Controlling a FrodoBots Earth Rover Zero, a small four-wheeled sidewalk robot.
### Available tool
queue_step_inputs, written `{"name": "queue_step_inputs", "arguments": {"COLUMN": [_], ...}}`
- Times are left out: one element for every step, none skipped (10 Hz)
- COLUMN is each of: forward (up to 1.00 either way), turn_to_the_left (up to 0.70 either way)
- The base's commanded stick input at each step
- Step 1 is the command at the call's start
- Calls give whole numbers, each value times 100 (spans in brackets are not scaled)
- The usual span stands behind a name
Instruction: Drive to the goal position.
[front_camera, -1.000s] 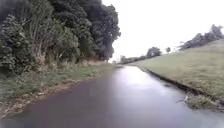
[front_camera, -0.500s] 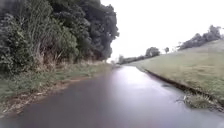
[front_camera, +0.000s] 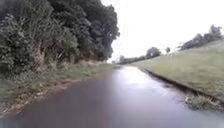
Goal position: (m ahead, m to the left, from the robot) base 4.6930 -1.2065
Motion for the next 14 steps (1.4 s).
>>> {"name": "queue_step_inputs", "arguments": {"forward": [66, 65, 66, 66, 66, 66, 66, 66, 66, 66, 66, 66, 66, 66], "turn_to_the_left": [-15, -17, -17, -18, -18, -18, -16, -14, -11, -12, -15, -15, -11, -9]}}
